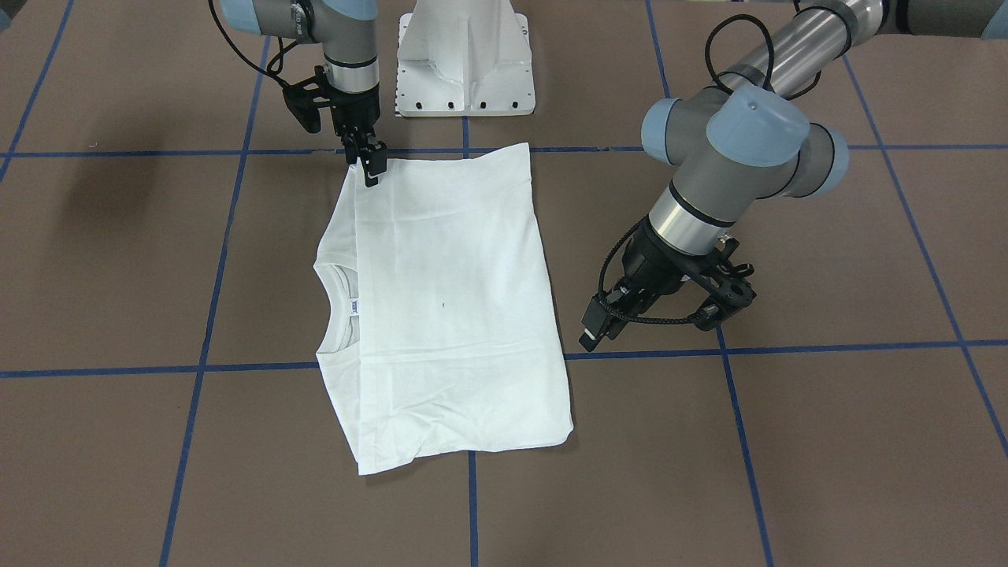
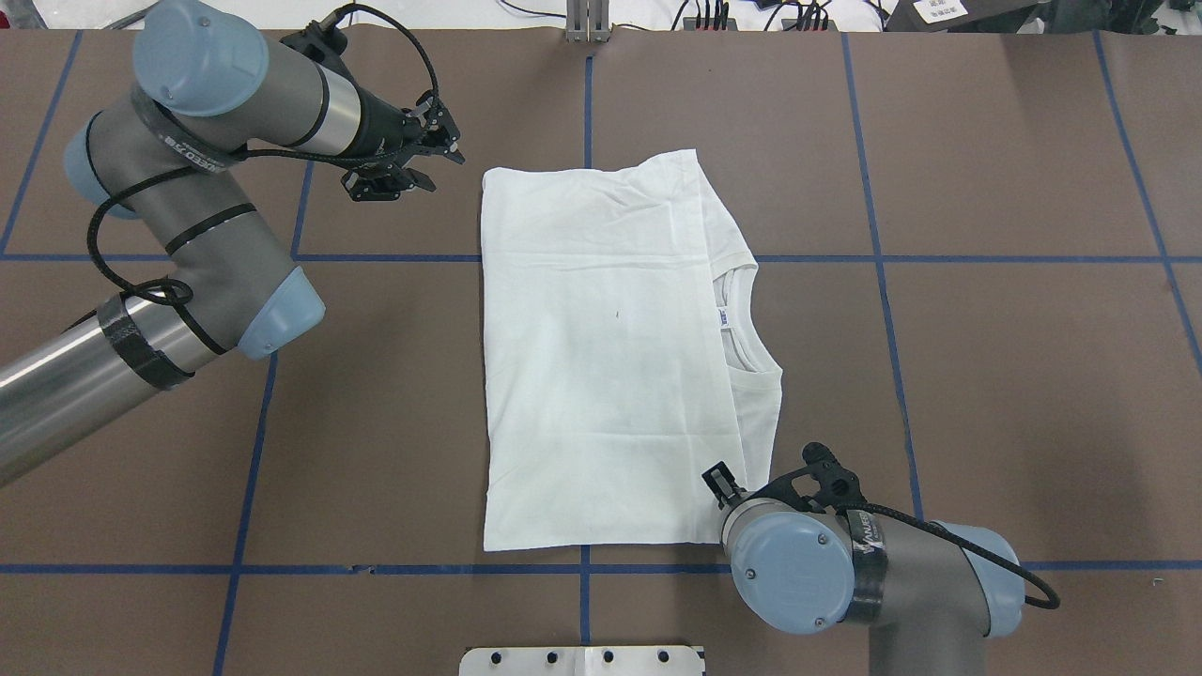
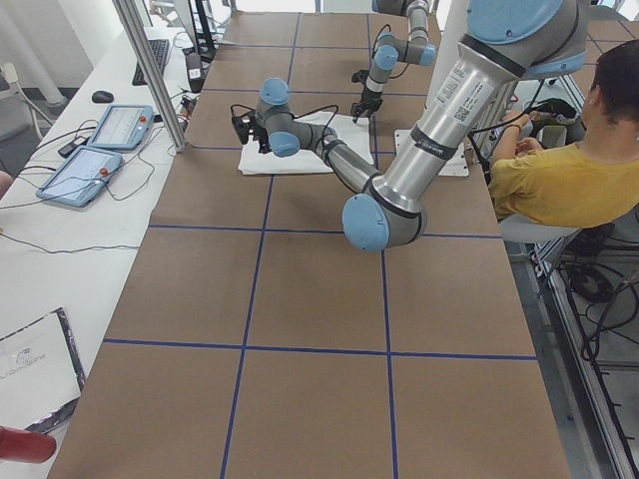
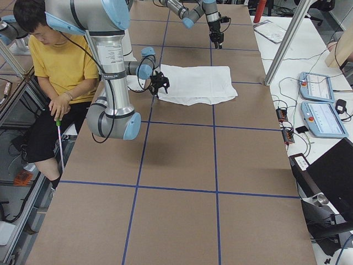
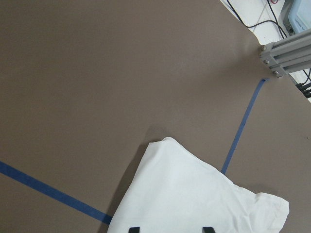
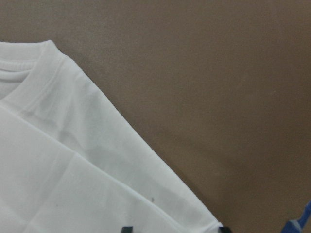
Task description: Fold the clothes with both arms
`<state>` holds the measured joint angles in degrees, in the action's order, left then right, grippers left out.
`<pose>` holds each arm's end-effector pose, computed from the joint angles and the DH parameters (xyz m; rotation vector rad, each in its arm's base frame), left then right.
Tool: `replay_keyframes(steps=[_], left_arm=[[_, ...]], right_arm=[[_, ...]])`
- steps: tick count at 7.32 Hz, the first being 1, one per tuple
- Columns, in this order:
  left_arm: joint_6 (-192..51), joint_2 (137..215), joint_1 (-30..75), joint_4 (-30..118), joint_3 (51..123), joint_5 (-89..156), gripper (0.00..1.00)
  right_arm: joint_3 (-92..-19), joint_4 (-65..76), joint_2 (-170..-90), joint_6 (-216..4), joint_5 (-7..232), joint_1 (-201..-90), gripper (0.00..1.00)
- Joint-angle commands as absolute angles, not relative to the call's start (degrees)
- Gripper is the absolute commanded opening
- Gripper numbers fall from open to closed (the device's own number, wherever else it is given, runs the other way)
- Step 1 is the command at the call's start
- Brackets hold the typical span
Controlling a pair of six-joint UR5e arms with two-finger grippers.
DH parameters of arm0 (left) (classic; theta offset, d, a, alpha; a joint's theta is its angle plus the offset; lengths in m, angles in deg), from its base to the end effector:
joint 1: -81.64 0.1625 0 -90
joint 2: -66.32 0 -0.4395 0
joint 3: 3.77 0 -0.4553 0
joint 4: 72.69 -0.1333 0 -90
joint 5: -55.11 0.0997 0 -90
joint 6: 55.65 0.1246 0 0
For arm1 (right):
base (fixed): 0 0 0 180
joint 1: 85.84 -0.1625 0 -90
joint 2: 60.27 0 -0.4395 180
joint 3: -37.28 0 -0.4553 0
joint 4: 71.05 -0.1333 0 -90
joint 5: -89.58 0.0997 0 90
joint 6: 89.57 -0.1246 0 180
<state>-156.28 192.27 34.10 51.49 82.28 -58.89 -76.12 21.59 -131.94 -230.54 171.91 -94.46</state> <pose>0.4714 -0.6375 0.2318 0.0083 1.2177 -0.6486 -0.6036 -0.2431 0.3096 -0.1323 -0.7152 1.0420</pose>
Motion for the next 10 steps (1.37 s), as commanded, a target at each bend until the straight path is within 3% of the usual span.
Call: replay_keyframes(steps=[1,5,7,9,10], left_arm=[[-156.28,192.36,34.18,50.36,82.98,-58.89,0.53],[-156.28,192.27,34.27,50.36,82.89,-58.89,0.53],[-156.28,192.27,34.27,50.36,82.89,-58.89,0.53],[-156.28,192.27,34.27,50.36,82.98,-58.89,0.53],[-156.28,192.27,34.27,50.36,82.98,-58.89,0.53]], right_arm=[[-76.45,21.68,-132.34,-230.63,171.84,-94.45,0.58],[-76.89,21.85,-132.87,-230.63,171.84,-94.28,0.72],[-76.81,21.85,-133.05,-230.63,171.84,-93.75,0.72],[-76.81,21.85,-133.13,-230.63,171.84,-93.66,0.67],[-76.81,21.85,-133.05,-230.63,171.84,-93.66,0.56]])
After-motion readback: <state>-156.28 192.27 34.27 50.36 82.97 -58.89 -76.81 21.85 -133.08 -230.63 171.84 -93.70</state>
